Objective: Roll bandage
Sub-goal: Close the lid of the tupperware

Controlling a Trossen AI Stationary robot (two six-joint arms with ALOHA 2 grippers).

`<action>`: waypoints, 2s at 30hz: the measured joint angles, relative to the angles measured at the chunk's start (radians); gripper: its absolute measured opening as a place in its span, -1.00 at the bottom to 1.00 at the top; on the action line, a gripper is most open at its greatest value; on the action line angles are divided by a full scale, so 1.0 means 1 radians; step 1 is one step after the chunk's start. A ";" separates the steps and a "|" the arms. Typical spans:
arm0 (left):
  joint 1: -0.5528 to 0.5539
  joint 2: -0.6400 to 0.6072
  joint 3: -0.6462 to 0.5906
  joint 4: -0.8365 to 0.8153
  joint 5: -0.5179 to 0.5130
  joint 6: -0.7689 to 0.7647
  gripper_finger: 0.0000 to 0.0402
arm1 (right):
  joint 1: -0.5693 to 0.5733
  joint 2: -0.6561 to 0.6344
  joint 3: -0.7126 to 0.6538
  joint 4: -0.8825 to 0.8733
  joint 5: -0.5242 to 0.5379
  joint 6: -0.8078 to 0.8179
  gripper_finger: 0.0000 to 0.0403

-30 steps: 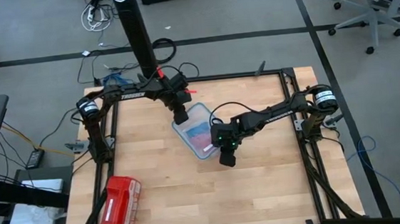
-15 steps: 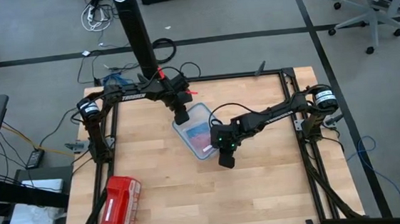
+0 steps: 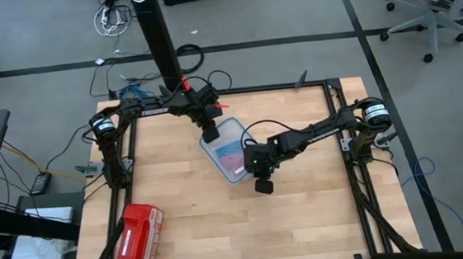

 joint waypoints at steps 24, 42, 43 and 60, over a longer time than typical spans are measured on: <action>0.000 0.000 0.000 0.029 -0.070 -0.014 -1.00 | -0.034 0.000 0.000 0.004 0.025 -0.062 -1.00; 0.074 -0.063 0.064 0.091 0.088 -0.049 -1.00 | 0.036 -0.140 0.003 -0.152 -0.001 0.102 -1.00; 0.076 -0.076 0.072 0.110 0.089 -0.046 -1.00 | 0.036 -0.153 0.003 -0.152 -0.002 0.114 -1.00; 0.083 -0.118 0.136 0.022 0.056 -0.042 -1.00 | 0.004 -0.227 0.004 -0.252 0.126 0.260 -1.00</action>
